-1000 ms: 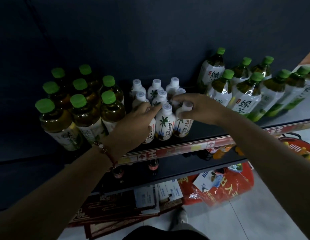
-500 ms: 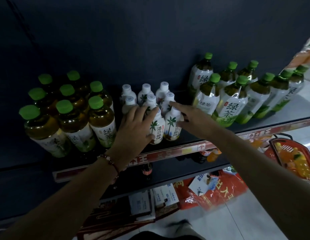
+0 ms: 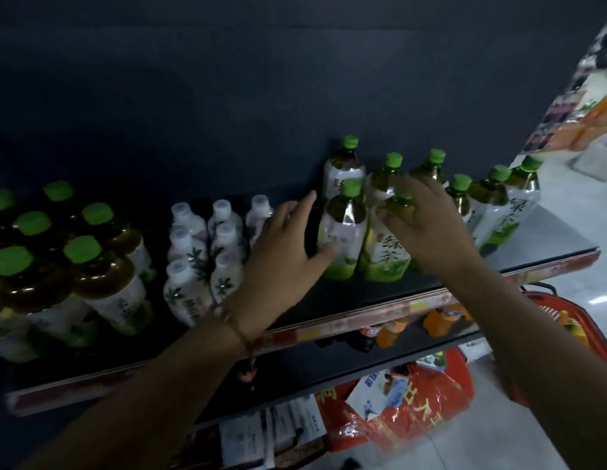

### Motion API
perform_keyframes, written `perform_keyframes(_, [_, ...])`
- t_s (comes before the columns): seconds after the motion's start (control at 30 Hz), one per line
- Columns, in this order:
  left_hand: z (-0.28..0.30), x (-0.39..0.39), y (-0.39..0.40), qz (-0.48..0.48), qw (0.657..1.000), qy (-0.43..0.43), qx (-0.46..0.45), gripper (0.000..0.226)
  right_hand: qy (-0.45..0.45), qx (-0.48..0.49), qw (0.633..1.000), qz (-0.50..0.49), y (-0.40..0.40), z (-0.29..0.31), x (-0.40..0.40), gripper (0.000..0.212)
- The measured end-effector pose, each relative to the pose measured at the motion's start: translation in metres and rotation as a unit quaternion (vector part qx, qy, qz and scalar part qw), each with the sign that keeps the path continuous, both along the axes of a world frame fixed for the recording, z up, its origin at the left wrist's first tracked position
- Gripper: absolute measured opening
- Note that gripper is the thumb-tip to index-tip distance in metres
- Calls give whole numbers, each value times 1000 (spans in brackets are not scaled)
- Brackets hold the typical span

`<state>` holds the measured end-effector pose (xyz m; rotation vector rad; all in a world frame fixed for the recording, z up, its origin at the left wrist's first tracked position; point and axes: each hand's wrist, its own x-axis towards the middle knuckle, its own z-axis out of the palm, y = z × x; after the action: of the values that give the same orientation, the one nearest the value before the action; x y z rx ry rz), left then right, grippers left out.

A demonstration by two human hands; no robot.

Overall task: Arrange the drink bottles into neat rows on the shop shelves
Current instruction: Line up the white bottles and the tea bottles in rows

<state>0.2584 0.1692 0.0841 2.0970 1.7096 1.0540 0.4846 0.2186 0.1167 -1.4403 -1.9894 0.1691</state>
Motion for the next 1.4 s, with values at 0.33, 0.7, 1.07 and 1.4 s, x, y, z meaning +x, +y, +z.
perform_keyframes(0.33, [-12,63,76,31,997,-46,-57,79,53,-77,994,57,41,-16,38,42])
perform_keyframes(0.7, [32,22,34,-65,972,13,-225,75,131,-148,961,192,46,-26,47,44])
perform_keyframes(1.07, [22,44,31,3,982,70,-173,87,150,-125,955,225,34,-34,44,55])
perform_keyframes(1.4, [11,101,43,65,961,265,-41,103,178,-116,973,96,79,-25,131,61])
